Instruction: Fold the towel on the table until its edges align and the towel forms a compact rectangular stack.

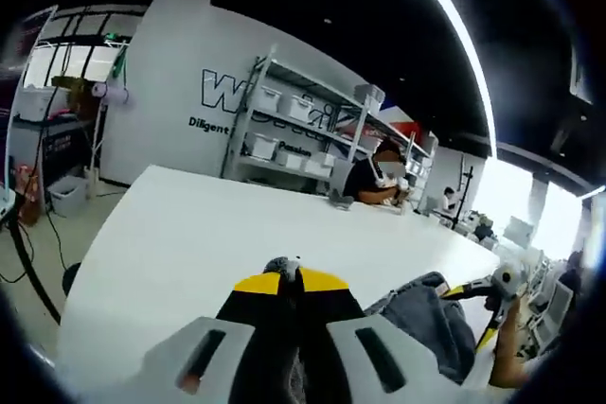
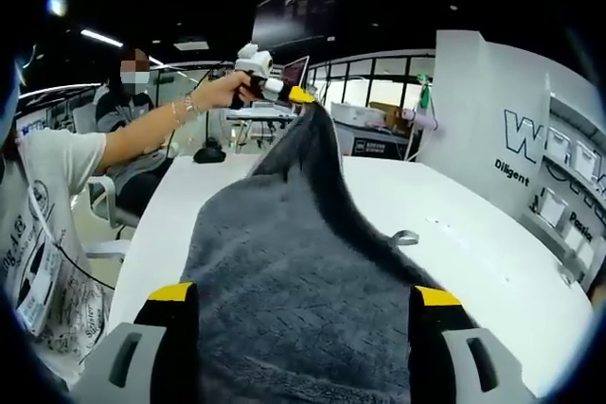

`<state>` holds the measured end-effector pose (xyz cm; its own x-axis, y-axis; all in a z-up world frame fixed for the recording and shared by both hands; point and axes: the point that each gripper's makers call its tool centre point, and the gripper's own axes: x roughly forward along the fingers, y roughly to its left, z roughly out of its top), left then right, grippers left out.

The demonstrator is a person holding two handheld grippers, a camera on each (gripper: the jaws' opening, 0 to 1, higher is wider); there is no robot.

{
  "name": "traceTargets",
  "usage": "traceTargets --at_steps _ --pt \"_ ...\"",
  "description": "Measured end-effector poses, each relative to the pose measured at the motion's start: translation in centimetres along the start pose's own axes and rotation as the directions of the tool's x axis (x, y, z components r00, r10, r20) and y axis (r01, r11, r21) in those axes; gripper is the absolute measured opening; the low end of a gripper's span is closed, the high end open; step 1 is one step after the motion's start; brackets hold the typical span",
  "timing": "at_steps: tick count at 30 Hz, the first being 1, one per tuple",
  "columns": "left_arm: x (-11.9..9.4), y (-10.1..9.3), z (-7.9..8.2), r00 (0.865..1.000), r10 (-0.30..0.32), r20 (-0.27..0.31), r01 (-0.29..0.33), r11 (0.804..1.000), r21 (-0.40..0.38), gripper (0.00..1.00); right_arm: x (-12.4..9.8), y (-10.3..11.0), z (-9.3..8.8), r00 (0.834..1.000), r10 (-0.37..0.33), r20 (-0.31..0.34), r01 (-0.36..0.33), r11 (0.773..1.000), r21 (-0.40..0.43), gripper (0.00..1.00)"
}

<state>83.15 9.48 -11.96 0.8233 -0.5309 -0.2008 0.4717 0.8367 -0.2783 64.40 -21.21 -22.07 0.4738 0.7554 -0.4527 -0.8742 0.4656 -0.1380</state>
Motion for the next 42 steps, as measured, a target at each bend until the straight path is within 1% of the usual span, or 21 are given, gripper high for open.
traceTargets --at_steps 3,6,7,9,11,13,16,18,19,21,22,26,27,31,34,36,37,38,39,41,42 --pt "1.0 1.8 -0.2 0.999 0.030 -0.018 -0.030 1.000 -0.001 0.06 0.0 0.1 0.0 1.000 0.002 0.001 -0.002 1.000 -0.002 0.96" --pt "1.7 3.5 -1.1 0.997 0.067 -0.041 -0.067 0.998 -0.002 0.06 0.0 0.0 0.0 1.000 0.001 -0.001 -0.001 1.000 -0.001 0.96" --pt "1.8 3.4 -1.6 0.997 0.068 -0.045 -0.069 0.998 -0.003 0.06 0.0 0.0 0.0 1.000 0.001 -0.002 -0.001 1.000 -0.001 0.96" --pt "2.3 4.1 -1.9 0.995 0.075 -0.060 -0.076 0.997 -0.006 0.06 0.0 0.0 0.0 1.000 0.004 0.001 -0.004 1.000 -0.001 0.96" --pt "2.4 4.5 -3.1 0.990 0.109 -0.094 -0.105 0.993 0.050 0.06 0.1 0.0 -0.1 1.000 0.009 0.002 -0.009 1.000 0.007 0.96" --pt "2.8 4.9 -3.5 0.987 0.121 -0.106 -0.114 0.991 0.067 0.06 0.2 0.1 -0.3 1.000 0.006 -0.008 -0.006 1.000 0.010 0.96" --pt "3.6 5.8 -4.2 0.983 0.129 -0.129 -0.119 0.989 0.087 0.06 0.3 0.2 -0.5 1.000 0.005 -0.014 -0.005 1.000 0.009 0.96" --pt "4.1 6.0 -5.2 0.980 0.116 -0.160 -0.103 0.991 0.086 0.06 0.3 0.4 -0.4 1.000 0.008 -0.010 -0.008 1.000 0.008 0.96" --pt "4.4 6.5 -5.4 0.977 0.124 -0.172 -0.111 0.990 0.086 0.06 0.3 0.4 -0.4 1.000 0.009 -0.008 -0.009 1.000 0.005 0.96" --pt "4.7 7.7 -6.4 0.962 0.170 -0.214 -0.139 0.979 0.152 0.06 0.3 0.7 -0.4 1.000 0.017 -0.004 -0.017 1.000 0.003 0.96" --pt "4.9 7.9 -6.7 0.958 0.179 -0.225 -0.145 0.977 0.159 0.06 0.3 0.7 -0.4 1.000 0.022 -0.002 -0.022 1.000 0.005 0.96" --pt "5.3 8.6 -8.0 0.950 0.190 -0.248 -0.154 0.975 0.159 0.06 0.5 0.4 -1.0 1.000 0.017 -0.020 -0.016 1.000 0.018 0.96" --pt "5.2 8.6 -8.6 0.946 0.198 -0.259 -0.159 0.974 0.163 0.06 0.5 0.4 -1.1 1.000 0.015 -0.023 -0.015 1.000 0.017 0.96" --pt "5.8 9.6 -9.8 0.931 0.208 -0.301 -0.158 0.971 0.181 0.07 0.5 0.6 -0.8 1.000 0.022 -0.015 -0.022 1.000 0.014 0.96" --pt "5.9 8.8 -10.9 0.927 0.193 -0.322 -0.133 0.971 0.200 0.07 0.4 0.4 -0.7 1.000 0.020 -0.016 -0.020 1.000 0.011 0.96" --pt "6.0 8.7 -11.3 0.925 0.187 -0.331 -0.119 0.969 0.215 0.08 0.4 0.2 -0.6 1.000 0.019 -0.016 -0.019 1.000 0.015 0.96" --pt "6.0 8.7 -11.5 0.922 0.200 -0.332 -0.125 0.965 0.232 0.09 0.4 0.1 -0.7 1.000 0.019 -0.017 -0.018 1.000 0.015 0.96" --pt "5.8 8.7 -11.7 0.918 0.220 -0.331 -0.133 0.955 0.266 0.12 0.5 0.2 -0.7 1.000 0.018 -0.018 -0.018 1.000 0.015 0.96" --pt "5.6 8.3 -12.0 0.917 0.227 -0.327 -0.137 0.951 0.277 0.20 0.5 0.2 -0.7 1.000 0.018 -0.020 -0.018 1.000 0.015 0.96" --pt "5.5 8.1 -12.2 0.918 0.225 -0.325 -0.137 0.952 0.274 0.34 0.5 0.2 -0.7 1.000 0.021 -0.021 -0.020 1.000 0.014 0.96" --pt "5.5 7.7 -12.2 0.924 0.207 -0.322 -0.128 0.960 0.250 0.37 0.5 0.3 -0.7 1.000 0.021 -0.021 -0.021 1.000 0.014 0.96"
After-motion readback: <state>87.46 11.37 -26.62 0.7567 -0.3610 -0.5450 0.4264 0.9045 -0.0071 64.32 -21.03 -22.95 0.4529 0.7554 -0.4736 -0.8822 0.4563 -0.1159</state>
